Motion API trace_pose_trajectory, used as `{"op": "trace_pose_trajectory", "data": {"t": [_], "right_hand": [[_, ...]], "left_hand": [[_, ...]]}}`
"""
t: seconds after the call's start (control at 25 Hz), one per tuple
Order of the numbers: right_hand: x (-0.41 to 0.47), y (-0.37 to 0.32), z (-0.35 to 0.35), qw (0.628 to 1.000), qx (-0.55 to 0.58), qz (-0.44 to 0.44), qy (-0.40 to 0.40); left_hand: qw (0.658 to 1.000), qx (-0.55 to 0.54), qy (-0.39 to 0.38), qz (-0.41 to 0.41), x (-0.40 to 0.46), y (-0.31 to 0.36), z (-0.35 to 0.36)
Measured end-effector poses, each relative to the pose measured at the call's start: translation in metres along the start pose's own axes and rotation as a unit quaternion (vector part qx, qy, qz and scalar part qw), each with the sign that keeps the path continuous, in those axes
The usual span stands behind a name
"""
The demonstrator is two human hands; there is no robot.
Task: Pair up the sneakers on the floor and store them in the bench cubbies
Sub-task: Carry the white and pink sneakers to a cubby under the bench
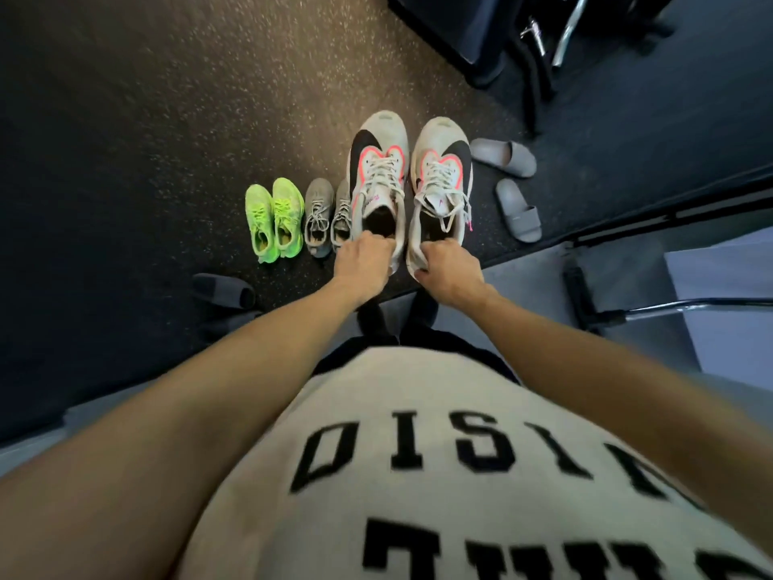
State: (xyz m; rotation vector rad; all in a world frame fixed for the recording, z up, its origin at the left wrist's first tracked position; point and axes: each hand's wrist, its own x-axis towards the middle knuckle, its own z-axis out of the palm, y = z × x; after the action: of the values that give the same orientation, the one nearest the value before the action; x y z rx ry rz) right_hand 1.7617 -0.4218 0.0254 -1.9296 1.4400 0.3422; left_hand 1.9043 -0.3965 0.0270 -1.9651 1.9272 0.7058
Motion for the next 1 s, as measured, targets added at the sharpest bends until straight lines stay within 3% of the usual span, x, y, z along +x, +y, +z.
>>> {"op": "trace_pose_trajectory", "data": {"t": [0.2, 0.4, 0.72, 1.0], "right_hand": [[-0.029, 0.0, -0.009, 0.999, 0.012, -0.025, 0.037], [-0.054, 0.003, -0.014, 0.997, 0.03, 0.0, 0.074], [-0.139, -0.003, 0.02, 0.968, 0.122, 0.145, 0.163], [-0.245, 0.0, 0.086, 0.903, 0.213, 0.299, 0.224]], "left_hand": [[1.0, -0.007, 0.022, -0.019, -0.029, 0.011, -0.014], [0.998, 0.031, 0.049, 0.023, -0.038, 0.021, -0.025], [0.976, 0.104, 0.022, 0.191, -0.066, 0.044, -0.02], [0.901, 0.204, 0.014, 0.381, -0.131, 0.099, 0.006]]}}
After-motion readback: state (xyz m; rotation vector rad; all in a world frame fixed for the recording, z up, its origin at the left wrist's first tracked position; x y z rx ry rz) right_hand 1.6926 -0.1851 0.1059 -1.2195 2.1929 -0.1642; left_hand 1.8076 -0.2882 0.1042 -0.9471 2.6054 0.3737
